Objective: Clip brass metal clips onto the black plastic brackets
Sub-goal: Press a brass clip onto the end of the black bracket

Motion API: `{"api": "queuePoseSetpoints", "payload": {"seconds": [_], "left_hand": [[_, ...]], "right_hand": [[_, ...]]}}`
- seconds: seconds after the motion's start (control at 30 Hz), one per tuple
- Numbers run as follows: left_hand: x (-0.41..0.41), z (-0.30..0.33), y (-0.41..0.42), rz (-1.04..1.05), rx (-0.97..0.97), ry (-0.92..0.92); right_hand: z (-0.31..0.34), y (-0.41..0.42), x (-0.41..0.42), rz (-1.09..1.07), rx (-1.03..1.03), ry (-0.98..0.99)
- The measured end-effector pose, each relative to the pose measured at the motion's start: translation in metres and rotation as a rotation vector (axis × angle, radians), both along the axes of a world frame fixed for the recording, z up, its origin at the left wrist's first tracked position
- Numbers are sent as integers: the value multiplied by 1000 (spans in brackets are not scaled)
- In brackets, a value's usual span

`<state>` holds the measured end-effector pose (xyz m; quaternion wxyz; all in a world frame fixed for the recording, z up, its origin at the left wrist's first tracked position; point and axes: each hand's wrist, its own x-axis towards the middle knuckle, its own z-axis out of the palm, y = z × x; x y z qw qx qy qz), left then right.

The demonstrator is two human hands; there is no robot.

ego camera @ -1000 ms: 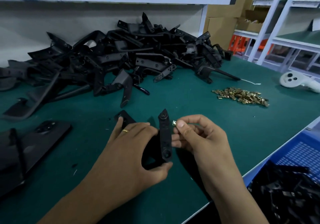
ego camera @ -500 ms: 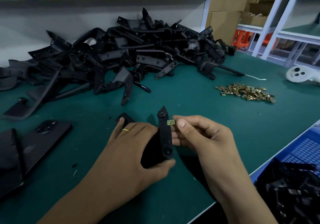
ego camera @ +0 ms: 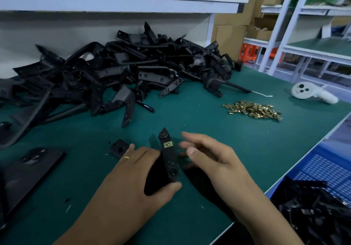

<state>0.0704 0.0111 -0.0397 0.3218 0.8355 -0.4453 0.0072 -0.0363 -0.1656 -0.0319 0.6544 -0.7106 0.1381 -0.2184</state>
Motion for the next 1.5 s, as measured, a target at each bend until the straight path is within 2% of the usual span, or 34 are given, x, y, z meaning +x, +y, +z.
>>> {"api": "queuePoseSetpoints", "payload": {"seconds": [0.1,0.2,0.27,0.37,0.6,0.73,0.83,0.9,1.03,1.17,1.23,1.33,1.4,1.5], "left_hand": [[3,-1,3,26,50,55],[4,-4,5,33,24,52],[3,-5,5,28,8,45],[3,-5,4,18,-23,28],[2,-4,4,40,-26,-43],[3,-4,5,33,-52,-44],[3,-3,5,35,-41,-41],[3,-2,5,44,-28,-27],[2,1,5,29,-23,-5],[0,4,4,9,-47,-21],[0,3,3,12,-58,-31],[-1,3,2,19,-93,-44],[-1,4,2,24,-111,-73],[0,4,3,36,-129,-102]], "right_hand": [[-3,-55,9,-369,-243,120],[0,-113,18,-534,-561,306],[0,-141,25,-543,-733,385],[-1,-160,34,-514,-862,416],[1,-150,30,-490,-924,423],[6,-116,-3,-386,-884,356],[4,-77,-20,-221,-765,330],[-1,-55,-24,-195,-683,291],[-6,-20,-20,-227,-409,117],[-2,-1,-13,-80,-144,-91],[-2,0,-13,-106,42,-183],[-1,0,-13,-194,261,-219],[-2,1,-12,-228,323,-228],[-2,4,-11,-235,285,-221]]}}
